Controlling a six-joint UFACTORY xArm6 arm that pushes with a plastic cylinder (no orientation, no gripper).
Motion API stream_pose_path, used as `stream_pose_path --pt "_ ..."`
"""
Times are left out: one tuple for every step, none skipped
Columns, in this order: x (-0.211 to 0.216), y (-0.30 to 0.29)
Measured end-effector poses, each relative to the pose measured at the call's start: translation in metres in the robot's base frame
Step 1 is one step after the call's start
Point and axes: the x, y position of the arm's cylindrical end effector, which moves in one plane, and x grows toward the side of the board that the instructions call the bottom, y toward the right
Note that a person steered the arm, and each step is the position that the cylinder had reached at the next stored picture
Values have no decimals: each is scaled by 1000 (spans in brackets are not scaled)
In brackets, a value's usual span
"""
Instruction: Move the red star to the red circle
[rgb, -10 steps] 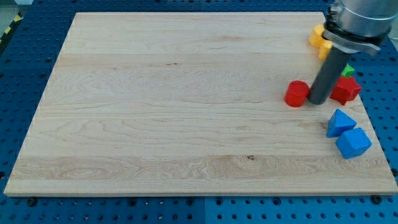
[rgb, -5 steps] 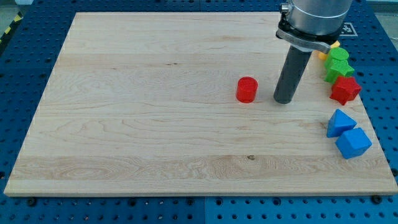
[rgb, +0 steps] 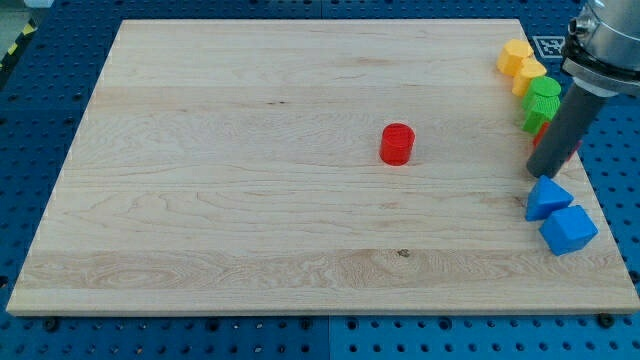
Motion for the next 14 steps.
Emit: stream_pose_path --pt "10 22" --pt "19 45" --pt "18 74" --pt "7 78" --pt "-9 75" --pt "-13 54" --pt "-15 41" --pt "-15 66" --pt "-37 61" --pt "-42 36" --pt "-38 20" --pt "-37 0" --pt "-33 7" --pt "-18 -3"
